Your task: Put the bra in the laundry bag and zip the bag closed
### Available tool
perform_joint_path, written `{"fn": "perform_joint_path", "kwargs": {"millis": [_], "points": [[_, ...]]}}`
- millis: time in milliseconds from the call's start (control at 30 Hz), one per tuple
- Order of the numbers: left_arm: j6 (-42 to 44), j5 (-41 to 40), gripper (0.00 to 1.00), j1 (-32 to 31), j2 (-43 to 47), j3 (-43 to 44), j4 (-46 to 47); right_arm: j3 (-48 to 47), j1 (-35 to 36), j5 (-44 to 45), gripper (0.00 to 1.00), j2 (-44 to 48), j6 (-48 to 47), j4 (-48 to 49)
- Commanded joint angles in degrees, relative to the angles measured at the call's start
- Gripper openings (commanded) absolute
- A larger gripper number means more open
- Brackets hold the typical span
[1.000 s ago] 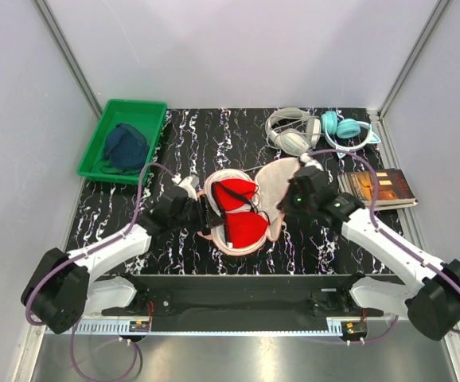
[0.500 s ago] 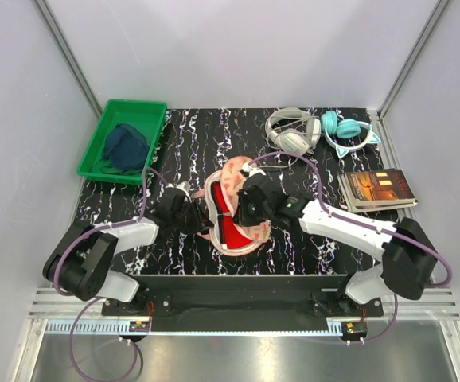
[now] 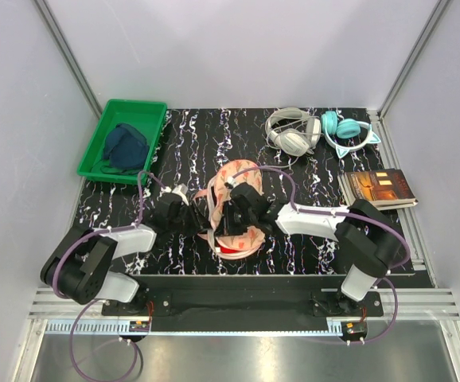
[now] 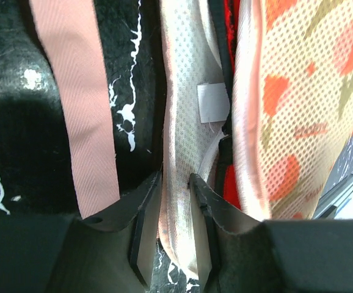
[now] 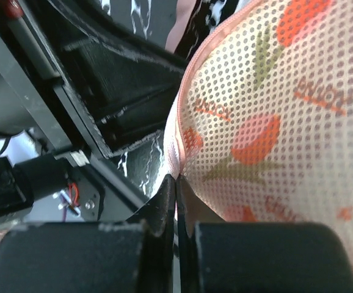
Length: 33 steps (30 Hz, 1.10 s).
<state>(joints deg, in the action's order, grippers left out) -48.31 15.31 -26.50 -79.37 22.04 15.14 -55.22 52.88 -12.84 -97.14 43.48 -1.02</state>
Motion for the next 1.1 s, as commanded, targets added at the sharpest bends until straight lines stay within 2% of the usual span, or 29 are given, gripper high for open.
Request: {"fn": "perform_joint_path", "kwargs": {"millis": [0, 133, 167, 233, 267, 300, 367, 400, 467, 533, 700, 767, 833, 900, 1033, 1067], "points": [[2.1, -1.7, 0.32, -0.1, 1.8, -0.9, 0.2, 2.3, 0.8, -6.3, 0.0, -0.7, 2.8, 8.7], [3.2, -2.8, 0.4, -0.1, 4.3, -1.0, -2.1, 2.1, 1.0, -8.8, 0.0, -2.2, 3.0, 9.2], [4.0, -4.3, 0.48, -0.1, 5.4, -0.9, -4.7, 2.2, 0.9, -8.6, 0.0, -2.1, 2.7, 9.0], [4.8, -6.6, 0.56, -0.1, 9.7, -0.7, -7.9, 2.0, 0.9, -7.3, 0.02, -1.5, 1.7, 7.0], [5.1, -7.0, 0.6, -0.1, 11.4, -0.7, -10.8, 2.0, 0.9, -7.1, 0.06, -0.7, 0.8, 6.3], [5.2, -7.4, 0.62, -0.1, 13.2, -1.0, -12.2, 2.4, 1.0, -6.9, 0.19, -0.3, 0.6, 5.5], [5.7, -7.8, 0.65, -0.1, 19.1, -1.3, -16.5, 2.3, 0.8, -8.0, 0.28, 0.6, -0.7, 4.5], [5.9, -7.9, 0.67, -0.1, 21.3, -1.5, -18.1, 2.2, 0.8, -8.3, 0.39, 1.1, -1.0, 3.1], [5.9, -7.9, 0.69, 0.0, 27.1, -1.7, -22.8, 2.7, 0.9, -8.4, 0.51, 3.8, -1.2, 1.8], [5.8, -6.2, 0.69, 0.0, 32.7, -1.8, -25.8, 4.4, 0.7, -7.6, 0.66, 6.4, -1.0, -0.5], [3.7, 2.0, 0.69, -1.4, 37.4, -2.8, -25.8, 9.4, -0.5, -2.8, 0.89, 18.2, 0.1, -6.6], [2.2, 2.9, 0.71, -4.6, 37.0, -2.3, -25.9, 10.6, -2.3, -1.9, 0.96, 22.5, 0.5, -8.7], [-0.4, 1.1, 0.73, -7.1, 36.1, -1.8, -25.9, 12.8, -3.6, -1.8, 0.99, 26.5, 0.9, -10.0], [-1.9, 0.2, 0.7, -9.3, 33.6, -0.8, -25.9, 15.4, -6.4, -2.4, 0.99, 28.5, 1.5, -10.4], [-4.3, 2.3, 0.59, -10.5, 29.2, 0.5, -24.2, 20.1, -14.2, -3.9, 0.98, 32.8, 4.2, -10.4], [-5.3, 2.5, 0.54, -11.1, 28.7, 0.3, -23.9, 21.4, -15.3, -4.3, 0.97, 33.1, 4.1, -9.7]]}}
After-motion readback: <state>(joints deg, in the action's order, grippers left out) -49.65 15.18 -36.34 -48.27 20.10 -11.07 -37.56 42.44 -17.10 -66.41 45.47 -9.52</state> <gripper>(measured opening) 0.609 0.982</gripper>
